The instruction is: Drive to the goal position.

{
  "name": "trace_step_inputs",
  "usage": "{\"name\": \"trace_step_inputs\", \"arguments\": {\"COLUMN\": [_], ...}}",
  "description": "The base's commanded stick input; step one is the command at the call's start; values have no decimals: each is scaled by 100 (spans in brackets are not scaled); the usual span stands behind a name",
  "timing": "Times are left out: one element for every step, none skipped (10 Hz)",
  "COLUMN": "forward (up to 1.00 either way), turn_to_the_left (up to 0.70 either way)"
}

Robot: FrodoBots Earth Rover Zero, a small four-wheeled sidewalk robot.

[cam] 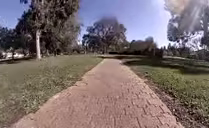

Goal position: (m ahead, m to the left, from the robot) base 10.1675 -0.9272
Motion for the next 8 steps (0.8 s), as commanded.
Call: {"name": "trace_step_inputs", "arguments": {"forward": [70, 70, 70, 70, 70, 70, 70, 70], "turn_to_the_left": [0, 0, 0, 0, 0, 0, 0, 0]}}
